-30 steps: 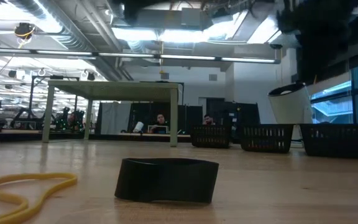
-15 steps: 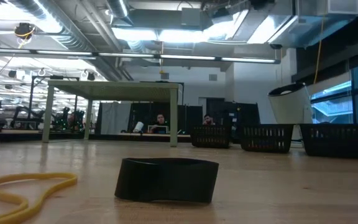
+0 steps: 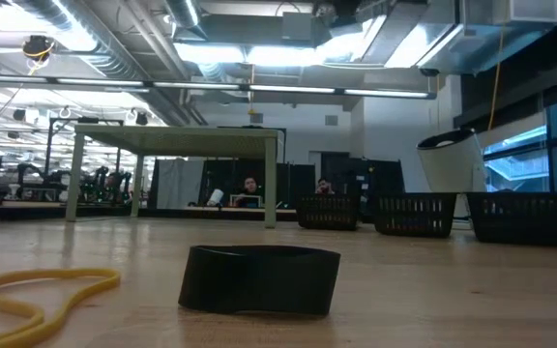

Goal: Pick & Place Office Desk Supplies
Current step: Put the yellow rubber band into the bottom black bin

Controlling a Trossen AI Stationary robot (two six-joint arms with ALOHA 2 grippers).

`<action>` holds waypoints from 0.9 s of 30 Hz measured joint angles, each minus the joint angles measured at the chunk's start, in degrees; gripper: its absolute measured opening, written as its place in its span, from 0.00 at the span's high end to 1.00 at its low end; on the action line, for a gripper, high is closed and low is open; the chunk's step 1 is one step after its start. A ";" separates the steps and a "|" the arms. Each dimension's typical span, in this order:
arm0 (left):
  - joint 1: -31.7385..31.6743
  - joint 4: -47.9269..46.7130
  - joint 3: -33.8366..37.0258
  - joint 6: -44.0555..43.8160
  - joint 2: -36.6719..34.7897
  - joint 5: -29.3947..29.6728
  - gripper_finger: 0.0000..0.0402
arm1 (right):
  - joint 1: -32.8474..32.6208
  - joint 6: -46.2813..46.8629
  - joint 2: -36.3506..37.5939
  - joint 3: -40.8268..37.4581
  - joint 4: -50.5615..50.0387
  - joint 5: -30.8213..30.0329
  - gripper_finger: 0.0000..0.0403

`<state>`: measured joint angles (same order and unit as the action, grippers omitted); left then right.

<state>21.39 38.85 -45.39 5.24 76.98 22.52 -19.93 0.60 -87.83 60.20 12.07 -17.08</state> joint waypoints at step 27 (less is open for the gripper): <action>-3.17 3.38 0.00 1.50 2.70 0.55 0.99 | 1.14 5.58 0.10 0.00 2.11 4.07 0.77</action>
<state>18.22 42.23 -45.39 6.73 79.68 23.07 -18.79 6.18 -87.72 60.20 14.17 -13.02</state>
